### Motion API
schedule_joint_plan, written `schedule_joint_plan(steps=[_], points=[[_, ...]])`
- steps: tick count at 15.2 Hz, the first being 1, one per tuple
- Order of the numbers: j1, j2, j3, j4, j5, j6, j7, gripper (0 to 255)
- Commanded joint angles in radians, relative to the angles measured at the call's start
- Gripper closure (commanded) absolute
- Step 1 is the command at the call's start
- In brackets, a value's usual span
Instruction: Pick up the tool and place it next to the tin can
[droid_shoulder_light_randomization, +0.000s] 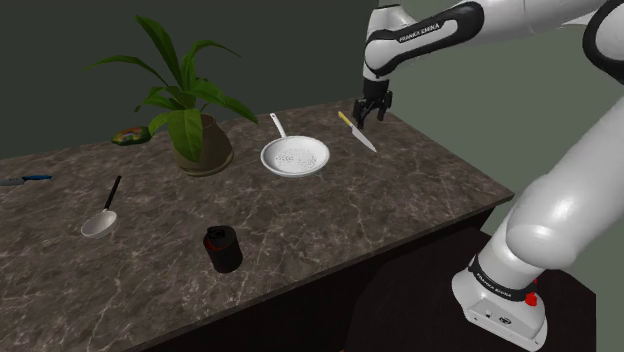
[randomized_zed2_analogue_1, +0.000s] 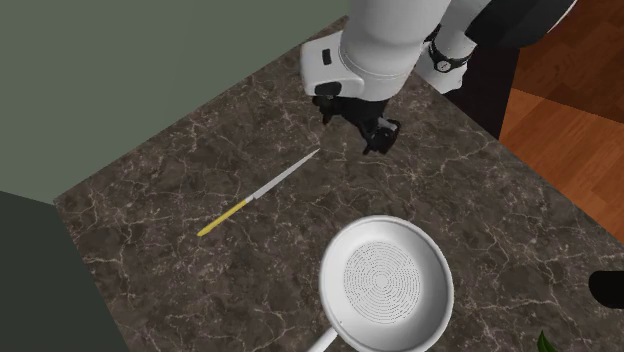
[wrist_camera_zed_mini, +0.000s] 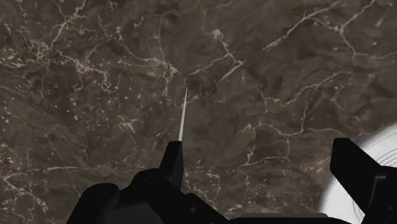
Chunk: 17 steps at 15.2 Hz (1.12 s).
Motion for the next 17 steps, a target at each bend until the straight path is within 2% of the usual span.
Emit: schedule_joint_plan(steps=[1, 8, 15, 17], points=[[-0.009, 0.078, -0.014, 0.055, 0.021, 0.022, -0.008, 0], [-0.062, 0.344, -0.047, 0.288, 0.115, 0.048, -0.051, 0], [-0.144, 0.617, -0.051, 0.585, 0.205, 0.012, -0.075, 0], [-0.145, 0.627, -0.049, 0.574, 0.208, 0.033, -0.077, 0]])
